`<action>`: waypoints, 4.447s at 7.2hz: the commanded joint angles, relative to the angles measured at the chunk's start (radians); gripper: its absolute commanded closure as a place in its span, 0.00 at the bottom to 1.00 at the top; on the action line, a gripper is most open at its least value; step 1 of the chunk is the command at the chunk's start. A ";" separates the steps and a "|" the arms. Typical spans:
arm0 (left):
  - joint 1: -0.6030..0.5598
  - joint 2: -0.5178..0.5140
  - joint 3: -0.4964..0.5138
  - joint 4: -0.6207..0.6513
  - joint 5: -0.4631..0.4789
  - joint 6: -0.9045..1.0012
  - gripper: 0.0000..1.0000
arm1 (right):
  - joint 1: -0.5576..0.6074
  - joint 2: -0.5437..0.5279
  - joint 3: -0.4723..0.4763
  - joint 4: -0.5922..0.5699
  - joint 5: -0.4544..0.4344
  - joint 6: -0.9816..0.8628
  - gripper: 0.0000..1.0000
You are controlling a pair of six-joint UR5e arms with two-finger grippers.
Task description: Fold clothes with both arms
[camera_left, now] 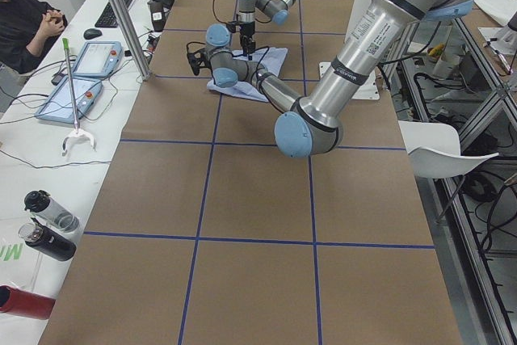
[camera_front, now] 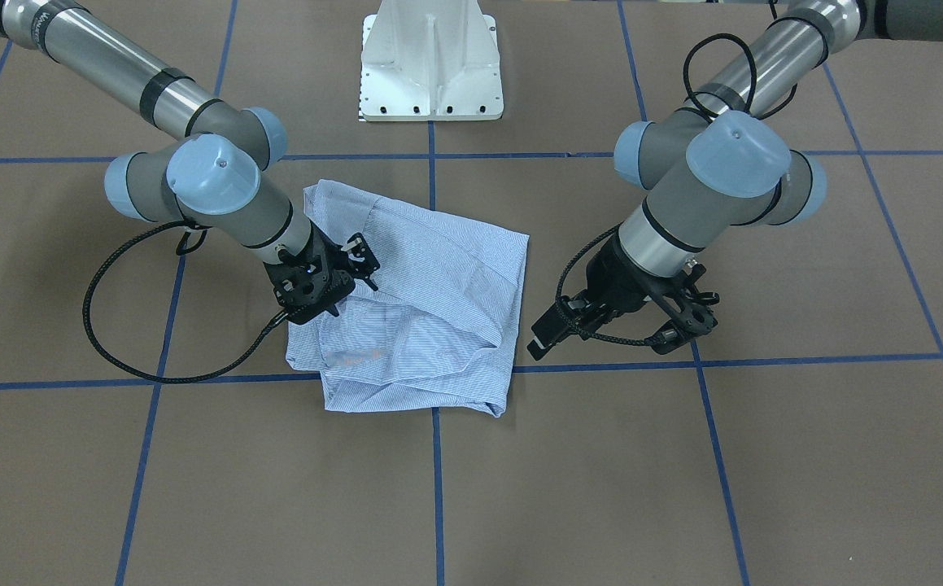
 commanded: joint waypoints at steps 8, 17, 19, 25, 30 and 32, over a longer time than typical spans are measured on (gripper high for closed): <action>-0.002 -0.003 -0.006 0.002 -0.014 -0.003 0.01 | 0.093 0.001 0.007 -0.004 0.090 0.007 1.00; -0.029 0.006 -0.011 0.003 -0.014 0.008 0.01 | 0.149 0.029 -0.039 -0.047 0.039 0.100 0.00; -0.067 0.139 -0.127 0.005 -0.011 0.204 0.01 | 0.237 -0.031 0.120 -0.207 0.074 0.097 0.00; -0.320 0.550 -0.287 0.012 -0.025 0.893 0.01 | 0.487 -0.271 0.481 -0.733 0.125 0.025 0.00; -0.558 0.722 -0.252 0.043 -0.118 1.252 0.01 | 0.833 -0.607 0.423 -0.725 0.295 -0.637 0.00; -0.557 0.745 -0.242 0.025 -0.112 1.247 0.01 | 0.845 -0.641 0.402 -0.724 0.308 -0.636 0.00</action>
